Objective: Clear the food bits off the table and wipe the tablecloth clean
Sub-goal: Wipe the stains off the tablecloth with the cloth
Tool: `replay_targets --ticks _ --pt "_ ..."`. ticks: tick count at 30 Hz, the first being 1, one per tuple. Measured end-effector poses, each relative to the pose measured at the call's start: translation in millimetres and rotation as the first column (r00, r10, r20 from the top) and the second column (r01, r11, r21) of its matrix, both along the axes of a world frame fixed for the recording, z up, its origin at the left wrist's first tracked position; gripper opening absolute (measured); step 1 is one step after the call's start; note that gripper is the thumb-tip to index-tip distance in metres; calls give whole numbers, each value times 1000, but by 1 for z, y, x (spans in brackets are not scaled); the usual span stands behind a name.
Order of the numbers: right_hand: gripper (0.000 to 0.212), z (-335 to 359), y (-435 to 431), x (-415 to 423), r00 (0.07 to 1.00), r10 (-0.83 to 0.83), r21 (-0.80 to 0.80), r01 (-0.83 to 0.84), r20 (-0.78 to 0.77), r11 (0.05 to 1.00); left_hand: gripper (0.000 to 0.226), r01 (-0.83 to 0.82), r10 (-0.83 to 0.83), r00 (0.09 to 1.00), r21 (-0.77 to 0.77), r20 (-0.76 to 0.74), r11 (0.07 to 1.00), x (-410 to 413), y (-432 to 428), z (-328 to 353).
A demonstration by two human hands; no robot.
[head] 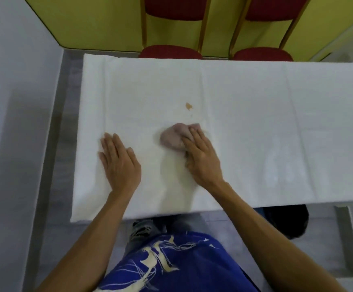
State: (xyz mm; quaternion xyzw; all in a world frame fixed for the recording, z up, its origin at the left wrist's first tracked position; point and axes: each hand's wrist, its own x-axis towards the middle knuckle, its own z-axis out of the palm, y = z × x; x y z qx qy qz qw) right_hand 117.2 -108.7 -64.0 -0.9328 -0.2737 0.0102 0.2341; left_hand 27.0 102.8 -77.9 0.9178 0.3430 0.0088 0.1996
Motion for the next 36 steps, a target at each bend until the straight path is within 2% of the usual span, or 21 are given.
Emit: replay_targets --ticks 3,5,7,8,10,13,16,18,20,22,25,27,29,32,34,36 --pt "54 5 -69 60 956 -295 -44 294 -2 955 63 47 -42 998 94 -55 994 -5 15 -7" --pt "60 12 -94 88 851 -520 -27 520 -72 854 61 54 -45 996 119 -73 991 -10 16 -7" --pt "67 17 -76 94 772 -626 54 634 -115 772 59 15 -7 998 118 -65 993 -8 12 -4" --pt "71 18 -55 87 780 -615 92 625 -118 775 58 -16 22 998 110 -59 994 -2 10 -3" --pt "69 9 -1 62 858 -505 137 513 -93 847 58 -70 73 997 88 -36 994 17 7 1" --pt "60 0 75 16 969 -236 130 243 -69 961 59 -130 131 991 42 -20 991 45 11 2" --pt "58 0 93 11 996 74 32 -72 -46 997 60 -116 119 992 87 -30 989 49 19 -4" --pt "66 -2 73 42 986 164 -51 -163 10 985 61 -56 61 998 130 -33 990 40 25 -5" --pt "70 -6 41 86 997 71 -107 -68 24 992 62 -19 23 999 122 -29 992 29 32 -6" --pt "70 -7 4 142 988 -154 -143 156 30 977 62 14 -12 1000 136 -12 991 22 39 -6" --pt "53 2 -26 194 877 -478 -130 468 -58 874 60 29 -30 1000 167 3 986 19 43 -7" --pt "53 8 -5 190 835 -543 -73 538 -87 840 59 13 -15 1000 178 8 984 20 41 -8" --pt "64 8 34 159 890 -445 4 447 -98 894 59 3 -5 1000 170 10 985 21 39 -8" --pt "70 0 97 75 981 -137 71 148 -137 986 59 13 -14 1000 185 4 983 21 39 -9" --pt "60 -3 124 22 989 124 66 -118 -83 991 60 40 -37 999 192 -17 981 19 41 -10" --pt "55 -6 126 7 954 293 25 -292 -55 956 62 78 -73 997 183 -34 980 14 46 -10"
